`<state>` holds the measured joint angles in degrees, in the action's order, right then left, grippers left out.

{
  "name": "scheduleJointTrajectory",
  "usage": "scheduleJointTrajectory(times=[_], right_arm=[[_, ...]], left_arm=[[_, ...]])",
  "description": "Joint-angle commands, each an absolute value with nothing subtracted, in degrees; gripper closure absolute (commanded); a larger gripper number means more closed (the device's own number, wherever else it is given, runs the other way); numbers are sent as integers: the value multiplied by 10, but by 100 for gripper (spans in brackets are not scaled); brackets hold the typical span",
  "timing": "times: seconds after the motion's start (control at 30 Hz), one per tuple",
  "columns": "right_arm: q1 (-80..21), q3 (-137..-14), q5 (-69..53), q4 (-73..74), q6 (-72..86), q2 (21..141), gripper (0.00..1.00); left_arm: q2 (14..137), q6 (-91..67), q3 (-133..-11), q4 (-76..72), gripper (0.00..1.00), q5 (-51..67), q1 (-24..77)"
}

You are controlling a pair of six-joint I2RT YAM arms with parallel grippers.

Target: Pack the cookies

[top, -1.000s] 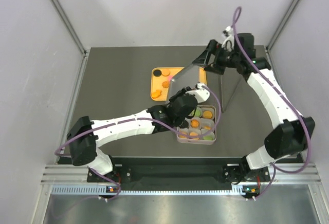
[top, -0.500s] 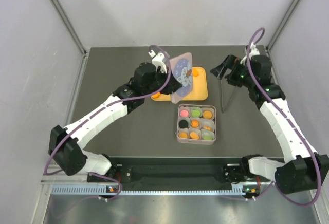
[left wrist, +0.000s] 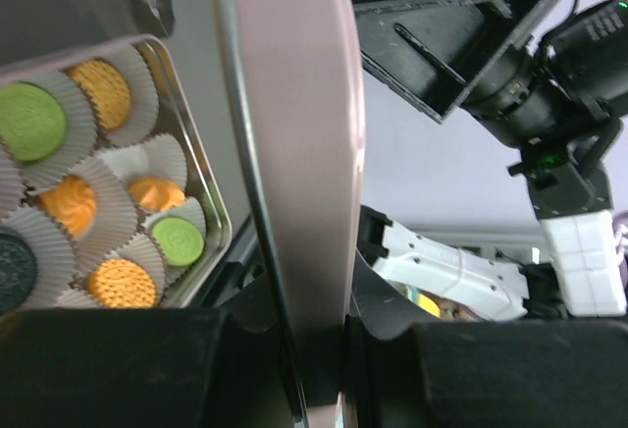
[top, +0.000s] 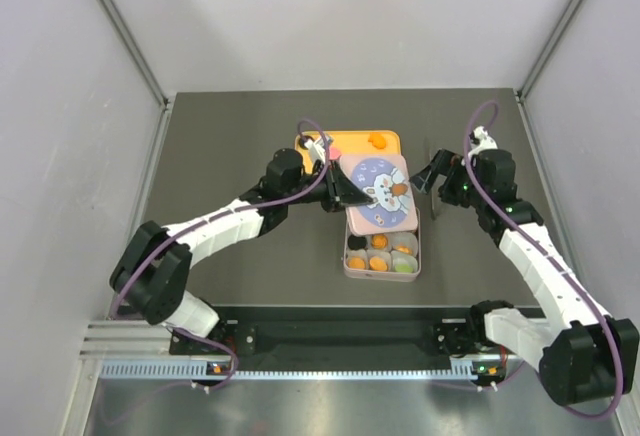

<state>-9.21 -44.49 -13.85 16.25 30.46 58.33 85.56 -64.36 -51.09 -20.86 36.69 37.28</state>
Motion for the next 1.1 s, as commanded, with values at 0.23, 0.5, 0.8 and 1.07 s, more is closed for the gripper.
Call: scheduleJointTrajectory(times=[0.23, 0.5, 0.8, 1.07], right_arm=[[-90, -357, -141, 69, 297, 533, 1], [-95, -273, -166, 24, 315, 497, 0], [-94, -208, -205, -25, 351, 451, 0], [-96, -166, -222, -51, 379, 432, 0]], left_arm=[[926, -710, -464, -397, 100, 479, 375], [958, -710, -448, -434, 99, 502, 379], [983, -726, -438, -476, 99, 511, 386], [1018, -755, -430, -531, 99, 518, 391]])
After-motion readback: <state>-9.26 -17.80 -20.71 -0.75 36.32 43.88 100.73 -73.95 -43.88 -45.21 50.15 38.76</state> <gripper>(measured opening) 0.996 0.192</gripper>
